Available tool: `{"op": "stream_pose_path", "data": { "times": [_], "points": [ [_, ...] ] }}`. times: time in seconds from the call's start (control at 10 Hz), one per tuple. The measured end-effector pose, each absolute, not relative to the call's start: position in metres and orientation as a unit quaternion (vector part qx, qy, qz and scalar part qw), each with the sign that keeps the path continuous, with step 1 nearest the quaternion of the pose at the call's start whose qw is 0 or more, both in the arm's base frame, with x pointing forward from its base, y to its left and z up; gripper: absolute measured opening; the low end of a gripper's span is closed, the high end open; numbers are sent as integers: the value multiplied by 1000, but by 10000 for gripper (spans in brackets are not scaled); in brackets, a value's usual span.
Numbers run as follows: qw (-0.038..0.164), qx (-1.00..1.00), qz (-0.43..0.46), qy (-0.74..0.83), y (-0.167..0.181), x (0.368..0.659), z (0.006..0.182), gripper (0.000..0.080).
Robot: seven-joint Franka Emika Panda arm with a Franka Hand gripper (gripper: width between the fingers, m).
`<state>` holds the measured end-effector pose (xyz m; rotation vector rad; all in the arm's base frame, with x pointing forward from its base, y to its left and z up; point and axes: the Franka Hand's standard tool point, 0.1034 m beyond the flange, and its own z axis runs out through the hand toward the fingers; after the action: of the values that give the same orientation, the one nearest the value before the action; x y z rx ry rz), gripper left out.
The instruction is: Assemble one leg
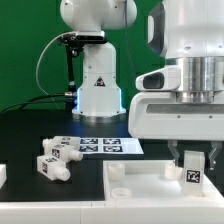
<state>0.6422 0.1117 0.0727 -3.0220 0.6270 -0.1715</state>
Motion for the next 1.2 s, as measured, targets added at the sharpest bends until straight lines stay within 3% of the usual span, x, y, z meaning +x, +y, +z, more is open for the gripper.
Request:
{"op": "stream_pose_path", "data": {
  "times": [0.3,0.7,1.1,1.2],
  "points": [
    [28,-927,-57,370,109,642,73,285],
    [63,-778,-4,625,106,640,72,287],
    [67,-707,6,704,107,640,72,287],
    [76,-650,19,755,106,640,72,287]
  ]
}}
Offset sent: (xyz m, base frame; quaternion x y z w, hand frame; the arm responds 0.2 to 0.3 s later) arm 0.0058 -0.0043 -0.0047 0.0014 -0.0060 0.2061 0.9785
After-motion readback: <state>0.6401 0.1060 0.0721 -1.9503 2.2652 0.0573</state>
